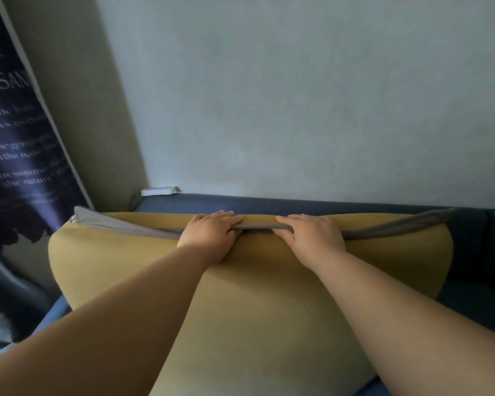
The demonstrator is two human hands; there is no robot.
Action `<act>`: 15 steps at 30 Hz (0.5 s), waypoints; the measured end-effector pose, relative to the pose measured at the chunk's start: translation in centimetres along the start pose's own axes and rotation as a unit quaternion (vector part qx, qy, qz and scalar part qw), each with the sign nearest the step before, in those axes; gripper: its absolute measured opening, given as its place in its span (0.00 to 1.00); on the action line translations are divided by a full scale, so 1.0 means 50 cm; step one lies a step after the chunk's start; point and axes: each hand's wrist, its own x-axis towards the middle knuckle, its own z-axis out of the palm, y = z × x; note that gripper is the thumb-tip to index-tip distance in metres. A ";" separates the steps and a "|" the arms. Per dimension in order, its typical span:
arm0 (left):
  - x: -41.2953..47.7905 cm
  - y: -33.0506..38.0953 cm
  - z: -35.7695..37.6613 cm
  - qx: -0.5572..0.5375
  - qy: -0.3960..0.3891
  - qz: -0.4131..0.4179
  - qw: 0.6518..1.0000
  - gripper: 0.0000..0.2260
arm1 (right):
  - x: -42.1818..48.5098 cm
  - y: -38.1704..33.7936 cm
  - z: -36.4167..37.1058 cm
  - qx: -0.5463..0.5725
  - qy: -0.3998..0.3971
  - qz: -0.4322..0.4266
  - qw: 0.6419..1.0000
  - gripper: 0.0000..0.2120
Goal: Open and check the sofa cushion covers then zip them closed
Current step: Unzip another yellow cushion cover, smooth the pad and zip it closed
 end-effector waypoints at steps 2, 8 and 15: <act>-0.039 0.009 -0.007 -0.020 0.023 -0.002 1.000 0.18 | -0.031 -0.010 -0.007 -0.008 0.018 -0.005 1.000 0.24; -0.190 0.041 -0.018 -0.012 0.080 0.003 0.997 0.18 | -0.183 -0.033 -0.034 -0.034 0.092 -0.024 0.995 0.19; -0.293 0.058 -0.070 0.032 0.132 0.024 0.990 0.13 | -0.285 -0.056 -0.094 -0.058 0.165 -0.069 0.982 0.25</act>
